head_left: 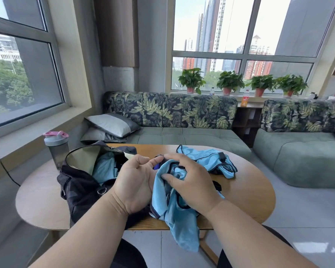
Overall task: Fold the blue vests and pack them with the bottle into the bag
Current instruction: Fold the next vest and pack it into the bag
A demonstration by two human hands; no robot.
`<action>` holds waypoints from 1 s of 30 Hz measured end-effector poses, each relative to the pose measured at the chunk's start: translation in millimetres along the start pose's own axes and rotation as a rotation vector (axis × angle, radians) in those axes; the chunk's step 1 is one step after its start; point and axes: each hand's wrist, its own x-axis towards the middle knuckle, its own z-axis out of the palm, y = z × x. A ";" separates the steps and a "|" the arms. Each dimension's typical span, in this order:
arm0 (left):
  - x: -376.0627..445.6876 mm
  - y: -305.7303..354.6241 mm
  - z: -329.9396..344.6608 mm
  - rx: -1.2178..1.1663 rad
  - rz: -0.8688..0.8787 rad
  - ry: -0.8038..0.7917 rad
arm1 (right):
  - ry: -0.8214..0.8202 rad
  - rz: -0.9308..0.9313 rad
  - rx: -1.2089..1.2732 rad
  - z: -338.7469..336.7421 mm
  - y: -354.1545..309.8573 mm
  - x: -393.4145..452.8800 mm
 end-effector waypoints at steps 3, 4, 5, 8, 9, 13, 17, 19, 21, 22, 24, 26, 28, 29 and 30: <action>-0.4 -0.8 0.1 0.008 0.005 -0.037 | -0.038 0.023 0.044 1.4 0.4 3.2; -0.2 -1.0 0.4 0.009 0.011 -0.049 | -0.041 0.031 0.045 0.6 0.9 4.7; -0.6 -2.5 0.8 0.006 0.018 -0.065 | -0.036 0.049 0.050 0.4 1.8 5.0; -2.3 -5.0 -1.7 0.157 0.083 -0.061 | 0.006 0.177 0.153 -5.6 5.4 8.0; -3.5 -5.0 -3.3 0.256 0.112 -0.057 | 0.014 0.227 0.193 -8.8 7.0 9.7; -11.4 -4.7 -3.5 0.678 0.224 -0.104 | 0.039 0.372 0.306 -20.1 16.6 18.2; -11.8 -13.8 3.0 1.326 0.471 -0.027 | 0.007 0.450 0.424 -20.1 16.8 18.7; -5.8 -19.5 5.1 1.504 0.678 0.066 | -0.005 0.474 0.472 -18.6 14.9 17.3; -1.2 -22.2 5.3 1.526 0.792 0.131 | -0.015 0.482 0.481 -18.3 12.5 15.2; 0.5 -23.1 4.9 1.510 0.811 0.159 | -0.019 0.483 0.484 -19.1 10.9 14.2; 2.4 -25.4 6.4 1.427 0.808 0.203 | -0.016 0.476 0.490 -20.5 10.3 13.1; 3.1 -26.7 9.9 1.226 0.745 0.248 | -0.006 0.456 0.467 -22.8 10.1 11.7; 2.5 -24.5 14.8 0.920 0.653 0.273 | 0.001 0.454 0.496 -25.4 11.3 10.8; 1.8 -23.4 16.5 0.763 0.605 0.280 | -0.003 0.460 0.542 -27.1 13.1 11.1; 0.9 -21.2 17.4 0.638 0.569 0.288 | -0.006 0.466 0.586 -29.1 13.9 11.9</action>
